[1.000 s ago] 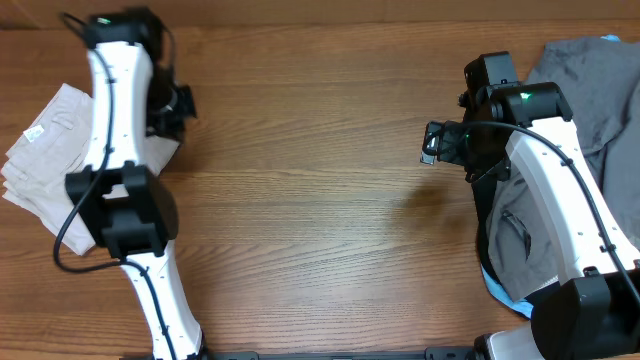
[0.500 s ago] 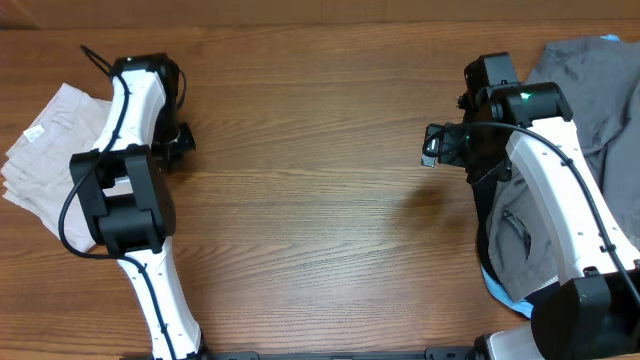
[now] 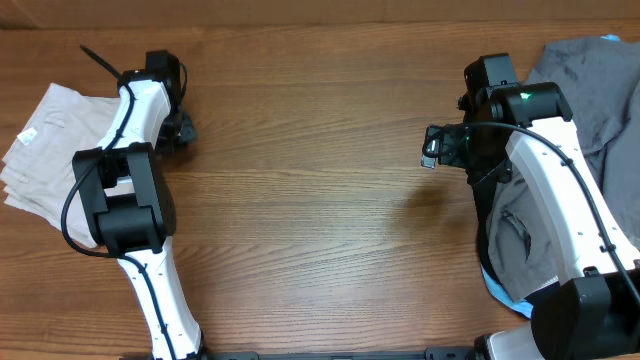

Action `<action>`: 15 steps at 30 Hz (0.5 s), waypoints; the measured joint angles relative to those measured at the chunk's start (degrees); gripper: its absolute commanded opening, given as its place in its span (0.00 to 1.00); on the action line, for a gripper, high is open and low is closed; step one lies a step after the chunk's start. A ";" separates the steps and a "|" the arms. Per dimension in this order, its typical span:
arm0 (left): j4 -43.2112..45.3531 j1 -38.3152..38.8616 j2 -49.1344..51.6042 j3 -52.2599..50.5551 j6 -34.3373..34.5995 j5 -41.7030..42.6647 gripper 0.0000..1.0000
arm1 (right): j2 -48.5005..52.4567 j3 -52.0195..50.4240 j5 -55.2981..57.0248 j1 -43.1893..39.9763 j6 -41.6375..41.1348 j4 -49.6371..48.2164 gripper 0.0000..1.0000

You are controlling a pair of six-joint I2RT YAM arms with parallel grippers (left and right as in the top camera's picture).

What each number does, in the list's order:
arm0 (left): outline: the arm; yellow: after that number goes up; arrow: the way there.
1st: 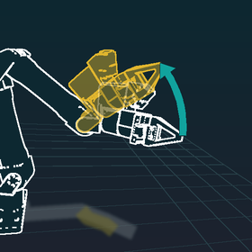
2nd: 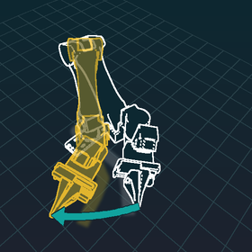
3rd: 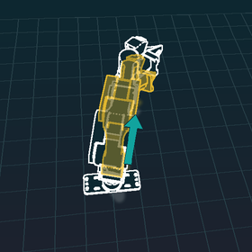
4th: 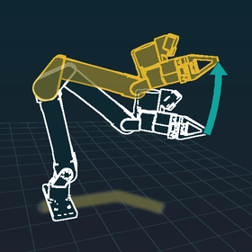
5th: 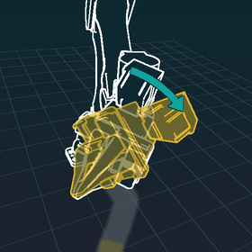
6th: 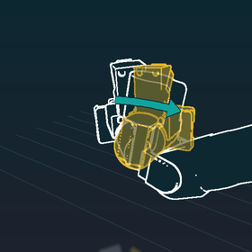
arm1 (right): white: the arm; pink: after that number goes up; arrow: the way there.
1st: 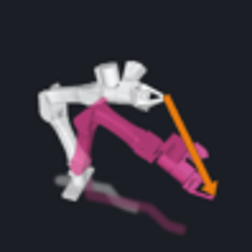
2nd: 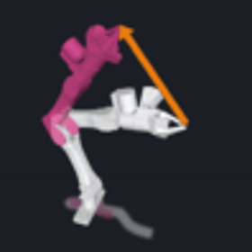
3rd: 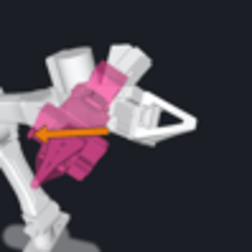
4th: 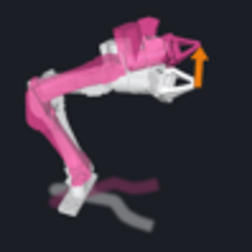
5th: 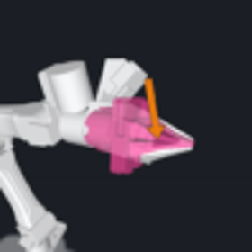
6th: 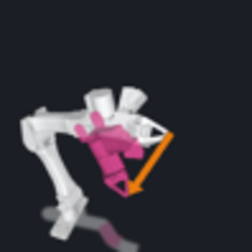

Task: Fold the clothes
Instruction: 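Place the folded shorts at the table's left edge and release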

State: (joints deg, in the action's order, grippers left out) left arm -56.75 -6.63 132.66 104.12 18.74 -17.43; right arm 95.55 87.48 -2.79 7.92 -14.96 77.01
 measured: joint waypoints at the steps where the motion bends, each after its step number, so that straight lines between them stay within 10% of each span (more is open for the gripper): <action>1: 1.81 0.00 0.00 0.00 -0.07 -0.35 0.26 | 0.00 0.00 0.00 0.00 0.02 0.22 1.00; 15: 15.61 -7.76 0.00 -0.02 -0.70 0.24 0.42 | 0.00 0.00 0.00 0.00 -0.02 0.63 1.00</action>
State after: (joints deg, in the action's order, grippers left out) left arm -41.15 -14.39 132.66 104.09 18.04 -17.19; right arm 95.55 87.48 -2.79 7.92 -14.98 77.65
